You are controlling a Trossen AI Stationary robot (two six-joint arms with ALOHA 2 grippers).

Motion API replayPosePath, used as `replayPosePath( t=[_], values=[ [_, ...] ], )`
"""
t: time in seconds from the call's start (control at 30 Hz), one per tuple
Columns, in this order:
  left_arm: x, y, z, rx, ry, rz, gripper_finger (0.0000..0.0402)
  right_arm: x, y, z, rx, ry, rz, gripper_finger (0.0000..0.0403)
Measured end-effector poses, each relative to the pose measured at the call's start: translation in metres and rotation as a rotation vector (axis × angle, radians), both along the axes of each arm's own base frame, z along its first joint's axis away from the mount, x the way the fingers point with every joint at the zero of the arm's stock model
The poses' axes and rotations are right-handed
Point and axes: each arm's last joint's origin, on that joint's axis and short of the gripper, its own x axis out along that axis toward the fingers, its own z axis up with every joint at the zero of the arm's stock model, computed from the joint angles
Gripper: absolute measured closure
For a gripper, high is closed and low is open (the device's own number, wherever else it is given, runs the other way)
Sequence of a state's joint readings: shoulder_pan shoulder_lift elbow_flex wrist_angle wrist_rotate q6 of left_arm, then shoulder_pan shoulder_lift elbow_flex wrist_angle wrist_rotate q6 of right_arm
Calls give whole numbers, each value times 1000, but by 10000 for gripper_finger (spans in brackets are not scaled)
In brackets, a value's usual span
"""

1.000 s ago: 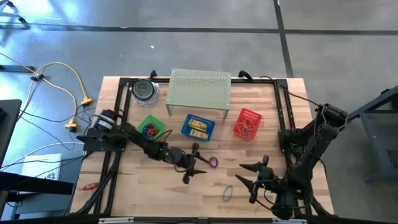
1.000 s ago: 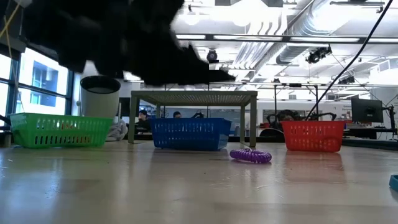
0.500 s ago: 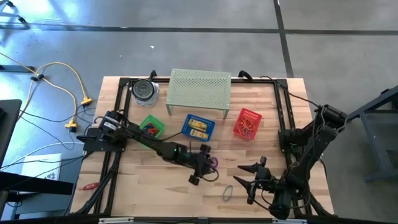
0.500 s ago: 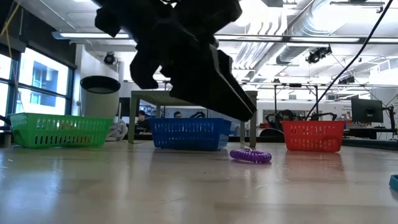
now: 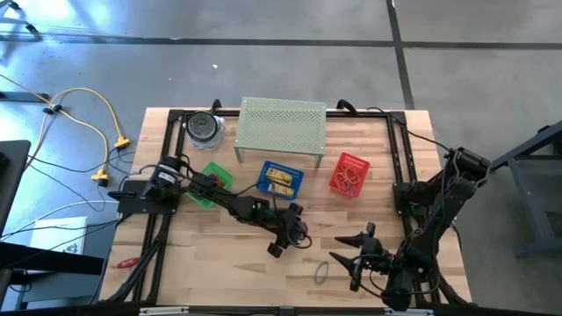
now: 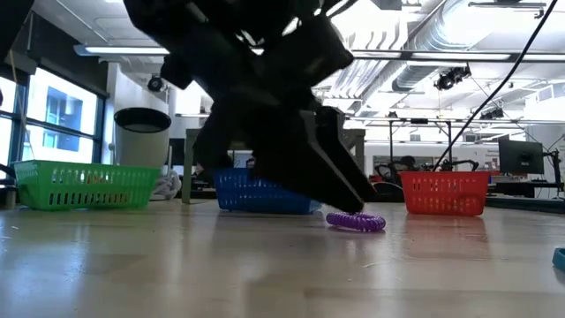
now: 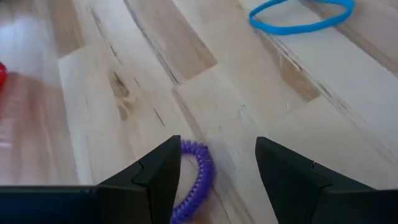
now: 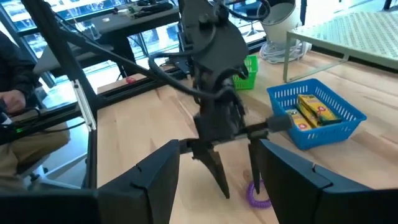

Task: Pick & Place Office Desk Supplies
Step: Put the purple spring keychain into the green bin

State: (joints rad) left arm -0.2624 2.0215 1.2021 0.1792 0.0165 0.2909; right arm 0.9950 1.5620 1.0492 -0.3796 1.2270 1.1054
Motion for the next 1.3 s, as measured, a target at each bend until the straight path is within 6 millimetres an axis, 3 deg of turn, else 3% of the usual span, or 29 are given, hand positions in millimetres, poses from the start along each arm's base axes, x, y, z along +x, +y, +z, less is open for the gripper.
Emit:
replayPosePath(
  t=[0.2, 0.63, 0.93, 1.17, 1.3],
  values=[
    [3, 10, -5, -21, 19, 36, 203, 0, 1, 0, -4, 1, 5, 198],
    [6, 30, -36, -105, 171, 129, 208, 1, 1, 1, -2, -7, 6, 198],
    [1, 26, -41, -68, 230, 151, 298, 1, 2, 2, 0, -9, 10, 198],
    [-4, 9, -42, 34, 212, 60, 385, 1, 2, 2, 2, -6, 13, 198],
    [-7, 2, -39, 26, 210, 63, 391, 1, 2, 2, 2, -6, 14, 198]
  ],
)
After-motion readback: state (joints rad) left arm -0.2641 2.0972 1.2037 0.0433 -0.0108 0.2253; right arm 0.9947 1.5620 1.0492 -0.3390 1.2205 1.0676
